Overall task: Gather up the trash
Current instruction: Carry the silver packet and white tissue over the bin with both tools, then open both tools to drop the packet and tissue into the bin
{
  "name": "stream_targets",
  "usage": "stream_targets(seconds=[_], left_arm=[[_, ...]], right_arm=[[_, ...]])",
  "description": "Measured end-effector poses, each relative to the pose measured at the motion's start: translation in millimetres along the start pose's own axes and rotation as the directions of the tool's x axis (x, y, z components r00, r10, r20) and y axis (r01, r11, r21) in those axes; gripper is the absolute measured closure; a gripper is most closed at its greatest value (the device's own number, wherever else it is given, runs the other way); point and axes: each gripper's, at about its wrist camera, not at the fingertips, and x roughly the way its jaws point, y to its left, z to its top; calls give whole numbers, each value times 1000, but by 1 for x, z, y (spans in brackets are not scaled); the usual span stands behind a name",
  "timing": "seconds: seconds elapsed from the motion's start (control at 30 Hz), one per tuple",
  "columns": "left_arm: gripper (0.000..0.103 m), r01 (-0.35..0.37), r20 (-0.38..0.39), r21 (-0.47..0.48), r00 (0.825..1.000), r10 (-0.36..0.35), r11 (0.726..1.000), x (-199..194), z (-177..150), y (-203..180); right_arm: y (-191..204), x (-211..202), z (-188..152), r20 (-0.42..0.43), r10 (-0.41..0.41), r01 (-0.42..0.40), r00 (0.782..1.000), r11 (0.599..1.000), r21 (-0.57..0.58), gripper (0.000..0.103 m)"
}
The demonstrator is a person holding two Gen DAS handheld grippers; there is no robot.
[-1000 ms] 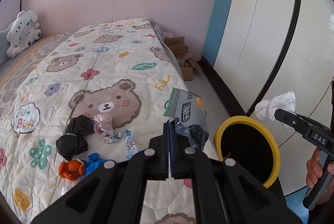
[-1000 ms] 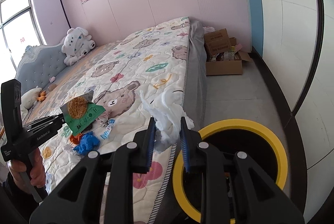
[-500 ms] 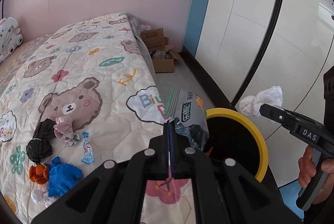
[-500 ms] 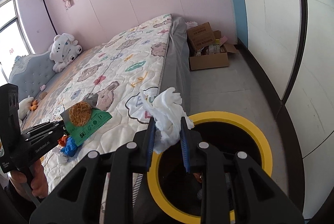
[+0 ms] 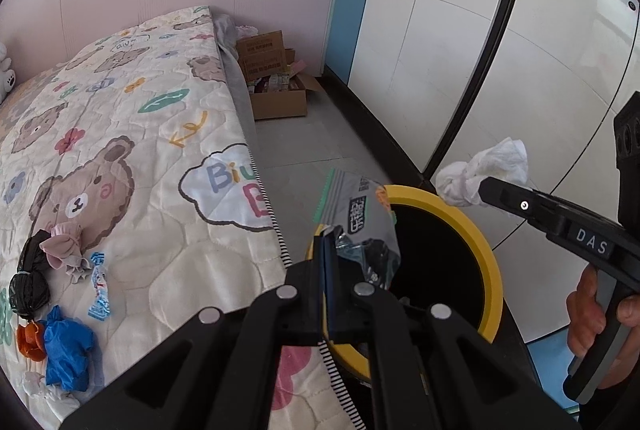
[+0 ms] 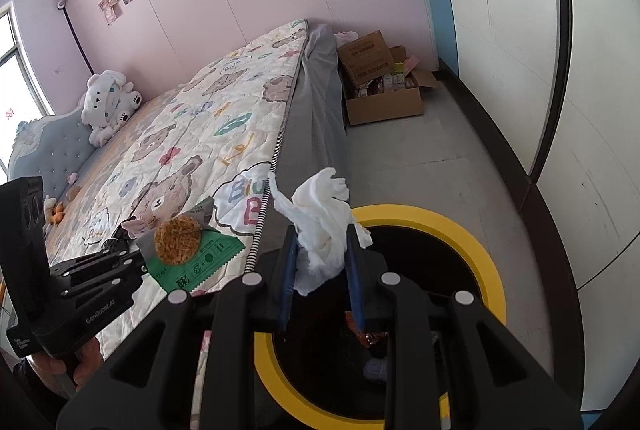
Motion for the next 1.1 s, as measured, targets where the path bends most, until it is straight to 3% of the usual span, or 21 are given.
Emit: stream_targets(seconds=[0.53,0.73,0.77,0.83,0.9,1.1], left_arm=[[102,64,-87,35,994,-61,997,45,-11,-30],[101,73,-99,34,993,-70,997,47,-14,-33],[98,72,-97,36,993,-68,997,46,-14,-33],[78,74,-92,39,993,-70,996,44,-14,-34],[66,66,-78,43,995,-63,997,40,-15,-34],[48,52,-57,41,997,-49,998,32,-13,-32]], right_arm=[[-31,14,-4,-41,-28,31,999,996,79,80],[-34,12,-5,-36,-38,42,999,994,103,71],[-35,11,-5,-34,-45,48,998,993,109,69],[-37,9,-5,-28,-50,53,998,991,120,66],[-39,6,-4,-20,-59,61,998,989,134,64],[-44,-6,-3,6,-76,74,997,985,156,60]])
